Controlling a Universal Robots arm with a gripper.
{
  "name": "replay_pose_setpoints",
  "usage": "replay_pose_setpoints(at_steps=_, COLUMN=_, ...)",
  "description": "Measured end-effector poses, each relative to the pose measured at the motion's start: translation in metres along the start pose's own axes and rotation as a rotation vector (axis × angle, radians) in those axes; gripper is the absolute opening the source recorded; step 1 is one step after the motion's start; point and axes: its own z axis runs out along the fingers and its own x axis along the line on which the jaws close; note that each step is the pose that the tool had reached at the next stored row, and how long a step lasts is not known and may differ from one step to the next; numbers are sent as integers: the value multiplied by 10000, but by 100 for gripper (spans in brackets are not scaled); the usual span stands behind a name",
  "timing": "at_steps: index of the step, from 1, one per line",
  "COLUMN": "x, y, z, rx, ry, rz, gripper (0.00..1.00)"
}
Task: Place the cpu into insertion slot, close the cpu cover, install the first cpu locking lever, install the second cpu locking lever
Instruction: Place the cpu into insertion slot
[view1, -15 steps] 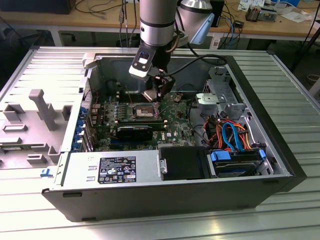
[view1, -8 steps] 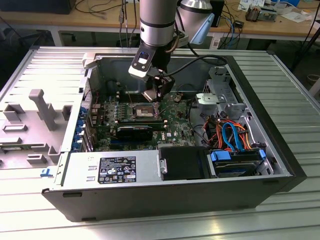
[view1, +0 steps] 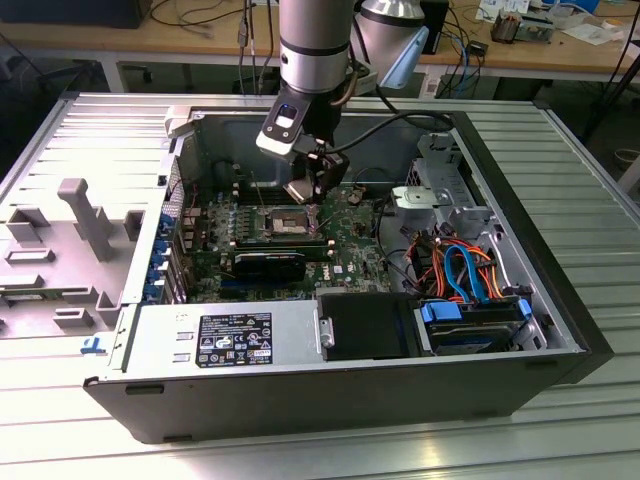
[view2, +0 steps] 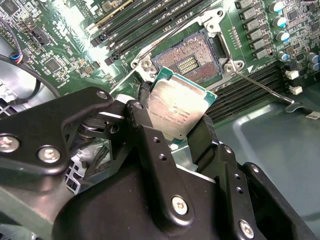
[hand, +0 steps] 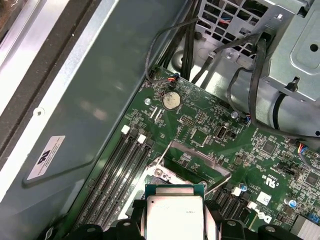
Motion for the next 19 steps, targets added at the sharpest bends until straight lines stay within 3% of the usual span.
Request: replay_pose_setpoints(at_steps=19, x=0, y=-1, z=18, rx=-7, ry=-10, rz=388, gripper=54)
